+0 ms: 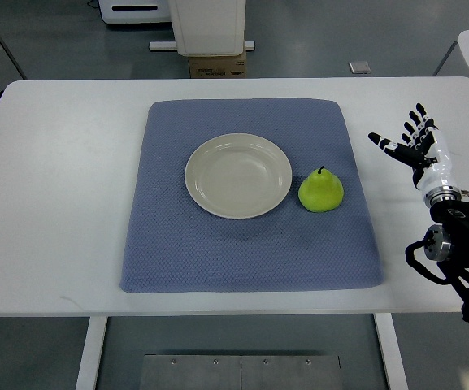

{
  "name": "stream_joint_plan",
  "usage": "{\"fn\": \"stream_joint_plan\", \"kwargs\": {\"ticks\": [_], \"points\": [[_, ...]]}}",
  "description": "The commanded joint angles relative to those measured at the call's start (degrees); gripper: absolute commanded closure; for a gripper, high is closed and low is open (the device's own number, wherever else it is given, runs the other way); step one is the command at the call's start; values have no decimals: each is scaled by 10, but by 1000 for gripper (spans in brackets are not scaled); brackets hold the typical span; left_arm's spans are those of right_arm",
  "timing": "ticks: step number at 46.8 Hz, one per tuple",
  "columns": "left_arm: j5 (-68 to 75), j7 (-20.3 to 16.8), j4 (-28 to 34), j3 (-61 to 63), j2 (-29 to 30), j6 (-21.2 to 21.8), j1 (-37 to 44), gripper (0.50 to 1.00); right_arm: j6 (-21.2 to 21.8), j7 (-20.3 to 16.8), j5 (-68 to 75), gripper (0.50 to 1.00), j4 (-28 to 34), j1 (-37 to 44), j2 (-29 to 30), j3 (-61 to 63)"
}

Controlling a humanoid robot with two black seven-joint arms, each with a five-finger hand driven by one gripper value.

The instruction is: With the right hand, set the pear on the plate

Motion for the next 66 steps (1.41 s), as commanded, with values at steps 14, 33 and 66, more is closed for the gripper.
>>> {"fn": "stream_joint_plan", "kwargs": {"ticks": [14,33,66], "points": [[0,-1,0,-1,0,-1,-6,500,0,-2,0,500,0,7,-2,1],[0,-1,0,0,0,-4,6,500,-1,0,0,500,0,7,-12,1],[0,-1,0,0,0,-4,6,500,4,-3,0,500,2,8,-19,-6]]}}
